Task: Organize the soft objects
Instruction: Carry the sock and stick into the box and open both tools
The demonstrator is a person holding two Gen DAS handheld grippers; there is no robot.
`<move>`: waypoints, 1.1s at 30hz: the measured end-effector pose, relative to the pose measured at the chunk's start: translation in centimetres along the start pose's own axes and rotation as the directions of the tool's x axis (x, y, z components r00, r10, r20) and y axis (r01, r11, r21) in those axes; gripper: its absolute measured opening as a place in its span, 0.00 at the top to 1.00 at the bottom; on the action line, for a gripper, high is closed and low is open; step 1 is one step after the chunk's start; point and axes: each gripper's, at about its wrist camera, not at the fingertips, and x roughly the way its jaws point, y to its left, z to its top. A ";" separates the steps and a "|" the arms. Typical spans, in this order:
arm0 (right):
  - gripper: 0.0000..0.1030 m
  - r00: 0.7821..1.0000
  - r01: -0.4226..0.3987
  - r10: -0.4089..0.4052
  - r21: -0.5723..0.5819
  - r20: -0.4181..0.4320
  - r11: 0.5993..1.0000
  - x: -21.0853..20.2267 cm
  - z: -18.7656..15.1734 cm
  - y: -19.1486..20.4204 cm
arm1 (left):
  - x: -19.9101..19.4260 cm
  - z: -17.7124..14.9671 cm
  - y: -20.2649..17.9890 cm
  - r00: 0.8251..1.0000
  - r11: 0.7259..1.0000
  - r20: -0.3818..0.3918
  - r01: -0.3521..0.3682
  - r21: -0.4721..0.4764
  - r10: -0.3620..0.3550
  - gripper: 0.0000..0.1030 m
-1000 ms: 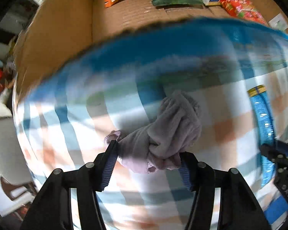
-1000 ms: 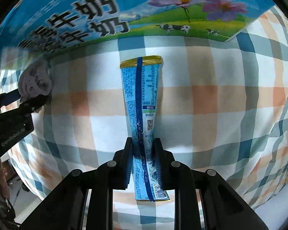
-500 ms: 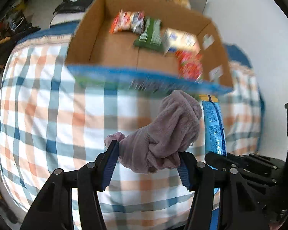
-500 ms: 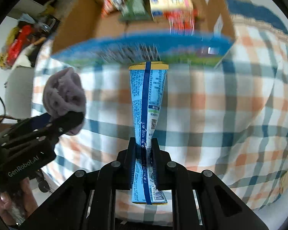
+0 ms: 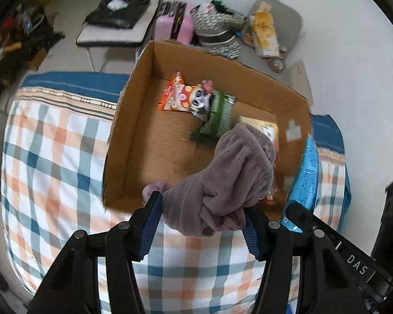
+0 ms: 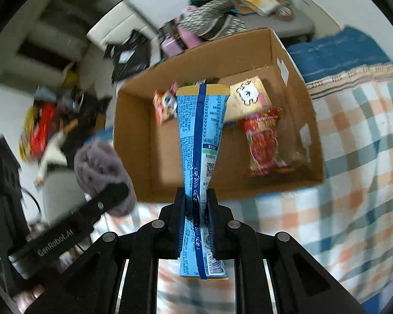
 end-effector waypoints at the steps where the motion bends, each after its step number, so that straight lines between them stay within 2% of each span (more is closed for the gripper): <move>1: 0.85 1.000 -0.009 0.009 0.042 0.005 0.999 0.7 0.8 -0.1 | 0.7 0.8 0.3 1.000 1.000 -0.013 -0.001 -0.011 0.001 0.48; 7: 0.85 0.999 -0.028 0.021 0.213 0.033 0.977 5.4 3.8 -1.3 | 5.5 3.9 1.6 0.993 0.997 -0.118 -0.014 -0.072 0.006 0.47; 16: 0.85 0.998 -0.043 0.059 0.416 -0.028 0.909 13.3 5.0 -4.2 | 10.9 4.6 2.0 0.973 0.997 -0.233 -0.019 -0.080 0.000 0.43; 20: 0.80 0.995 -0.052 0.084 0.418 -0.058 0.907 15.7 4.5 -4.5 | 11.6 4.4 2.2 0.967 0.995 -0.256 -0.017 -0.095 -0.008 0.42; 23: 0.64 0.990 -0.065 0.109 0.403 -0.088 0.913 16.4 4.7 -4.4 | 11.9 4.4 2.2 0.962 0.994 -0.273 -0.003 -0.108 -0.026 0.40; 25: 0.53 0.988 -0.058 0.108 0.391 -0.106 0.919 16.6 4.4 -4.3 | 11.7 4.4 2.1 0.965 0.995 -0.264 -0.019 -0.093 -0.006 0.33; 28: 0.50 0.988 -0.053 0.102 0.360 -0.119 0.932 16.2 4.7 -4.2 | 11.1 4.4 1.5 0.970 0.998 -0.241 -0.033 -0.060 0.018 0.28; 31: 0.50 0.987 -0.044 0.090 0.320 -0.131 0.946 15.5 4.6 -4.0 | 10.5 4.1 0.8 0.973 0.998 -0.227 -0.046 -0.032 0.038 0.12; 33: 0.49 0.988 -0.026 0.068 0.283 -0.136 0.959 14.9 4.7 -3.6 | 10.0 4.0 0.4 0.976 0.998 -0.208 -0.069 -0.008 0.066 0.08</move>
